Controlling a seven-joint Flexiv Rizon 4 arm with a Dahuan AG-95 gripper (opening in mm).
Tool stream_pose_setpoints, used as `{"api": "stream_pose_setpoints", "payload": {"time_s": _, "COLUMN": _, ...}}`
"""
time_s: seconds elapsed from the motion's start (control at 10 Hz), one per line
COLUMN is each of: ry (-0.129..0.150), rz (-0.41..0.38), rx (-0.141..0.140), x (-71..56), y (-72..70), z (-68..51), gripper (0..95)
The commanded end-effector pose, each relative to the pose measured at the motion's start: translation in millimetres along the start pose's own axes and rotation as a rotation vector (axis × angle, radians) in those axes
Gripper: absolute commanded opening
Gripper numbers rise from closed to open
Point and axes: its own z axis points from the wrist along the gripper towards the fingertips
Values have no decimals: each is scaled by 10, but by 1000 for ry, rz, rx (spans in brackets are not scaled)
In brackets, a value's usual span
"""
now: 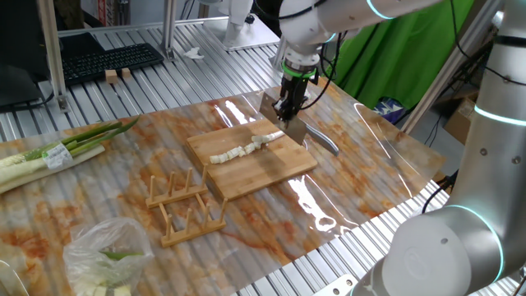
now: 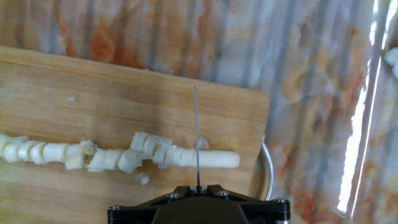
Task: Chop the scallions
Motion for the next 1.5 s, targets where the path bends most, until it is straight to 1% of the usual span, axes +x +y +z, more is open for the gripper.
{"api": "stream_pose_setpoints", "payload": {"time_s": 0.1, "ry": -5, "rz": -9, "rx": 5, "x": 6, "y": -55, "z": 21, "gripper": 0}}
{"api": "stream_pose_setpoints", "payload": {"time_s": 0.3, "ry": -7, "rz": -5, "rx": -2, "x": -6, "y": -55, "z": 66, "gripper": 0}}
{"api": "stream_pose_setpoints", "payload": {"time_s": 0.7, "ry": -19, "rz": -9, "rx": -8, "x": -55, "y": -77, "z": 324, "gripper": 0}}
{"api": "stream_pose_setpoints", "payload": {"time_s": 0.8, "ry": -21, "rz": -10, "rx": -16, "x": -82, "y": -76, "z": 439, "gripper": 0}}
{"api": "stream_pose_setpoints", "payload": {"time_s": 0.9, "ry": -33, "rz": -9, "rx": -21, "x": -123, "y": -50, "z": 616, "gripper": 0}}
{"api": "stream_pose_setpoints", "payload": {"time_s": 1.0, "ry": -59, "rz": -6, "rx": -10, "x": -149, "y": -38, "z": 764, "gripper": 0}}
{"api": "stream_pose_setpoints", "payload": {"time_s": 1.1, "ry": -67, "rz": -1, "rx": -7, "x": -147, "y": -44, "z": 819, "gripper": 0}}
{"api": "stream_pose_setpoints", "payload": {"time_s": 1.2, "ry": -39, "rz": 0, "rx": -16, "x": -135, "y": -51, "z": 783, "gripper": 0}}
{"api": "stream_pose_setpoints", "payload": {"time_s": 1.4, "ry": -29, "rz": -2, "rx": -1, "x": -104, "y": -68, "z": 616, "gripper": 0}}
{"api": "stream_pose_setpoints", "payload": {"time_s": 1.5, "ry": -19, "rz": -1, "rx": -4, "x": -77, "y": -79, "z": 509, "gripper": 0}}
